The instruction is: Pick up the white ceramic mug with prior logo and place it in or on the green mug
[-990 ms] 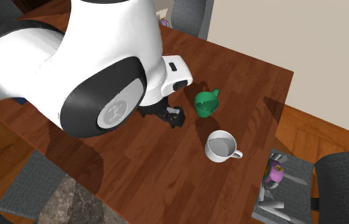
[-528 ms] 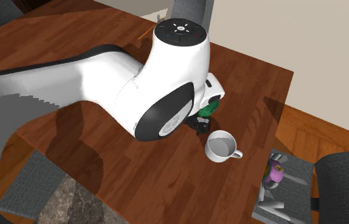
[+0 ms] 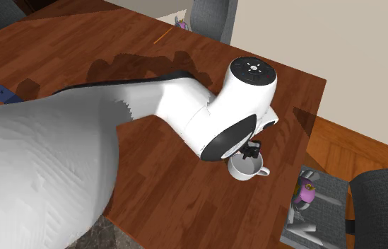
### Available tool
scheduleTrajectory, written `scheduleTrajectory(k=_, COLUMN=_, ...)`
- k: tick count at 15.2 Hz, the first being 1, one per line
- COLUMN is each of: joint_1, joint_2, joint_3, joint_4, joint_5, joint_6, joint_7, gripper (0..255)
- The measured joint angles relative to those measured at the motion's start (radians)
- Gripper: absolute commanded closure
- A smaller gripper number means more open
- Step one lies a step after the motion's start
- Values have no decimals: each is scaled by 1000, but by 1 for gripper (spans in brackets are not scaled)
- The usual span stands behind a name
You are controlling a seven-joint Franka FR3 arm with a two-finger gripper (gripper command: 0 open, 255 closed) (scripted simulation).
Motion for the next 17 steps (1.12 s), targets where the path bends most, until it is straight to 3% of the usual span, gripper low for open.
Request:
scheduleTrajectory(k=8, joint_1=-11, joint_2=99, joint_3=-5, joint_4=0, joint_5=40, joint_6=92, joint_7=-39, gripper=0)
scheduleTrajectory(k=14, joint_1=-11, joint_2=104, joint_3=-4, joint_4=-4, joint_5=42, joint_6=102, joint_7=-40, gripper=0)
scheduleTrajectory(k=15, joint_1=-11, joint_2=104, joint_3=-4, joint_4=-4, joint_5=42, joint_6=102, joint_7=-40, gripper=255)
scheduleTrajectory(k=17, joint_1=-11, joint_2=104, joint_3=-4, joint_4=-4, joint_5=42, joint_6=102, joint_7=-40, gripper=255)
